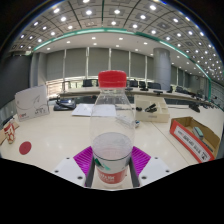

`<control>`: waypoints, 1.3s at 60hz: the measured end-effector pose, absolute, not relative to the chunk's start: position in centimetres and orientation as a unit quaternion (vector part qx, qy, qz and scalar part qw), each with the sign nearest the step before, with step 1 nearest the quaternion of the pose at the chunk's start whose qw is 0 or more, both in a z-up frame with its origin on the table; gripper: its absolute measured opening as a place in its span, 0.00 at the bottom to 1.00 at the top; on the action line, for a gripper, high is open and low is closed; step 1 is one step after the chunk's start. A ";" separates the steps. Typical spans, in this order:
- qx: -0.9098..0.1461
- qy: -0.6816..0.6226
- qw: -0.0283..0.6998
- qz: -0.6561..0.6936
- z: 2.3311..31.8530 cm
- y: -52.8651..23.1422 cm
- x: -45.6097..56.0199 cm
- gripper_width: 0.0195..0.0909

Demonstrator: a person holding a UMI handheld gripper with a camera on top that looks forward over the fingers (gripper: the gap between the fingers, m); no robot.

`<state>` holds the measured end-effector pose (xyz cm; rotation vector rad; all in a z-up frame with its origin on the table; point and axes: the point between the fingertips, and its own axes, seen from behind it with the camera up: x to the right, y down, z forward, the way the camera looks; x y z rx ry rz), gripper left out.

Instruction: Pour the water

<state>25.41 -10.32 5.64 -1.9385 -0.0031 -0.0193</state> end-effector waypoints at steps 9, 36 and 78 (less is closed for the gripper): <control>-0.819 0.010 0.573 -0.020 6.1 -10.4 25.6 0.32; -0.761 -0.134 0.581 -0.256 20.4 -9.0 15.7 0.28; -0.332 -0.645 0.379 -0.575 17.9 -5.6 -20.2 0.28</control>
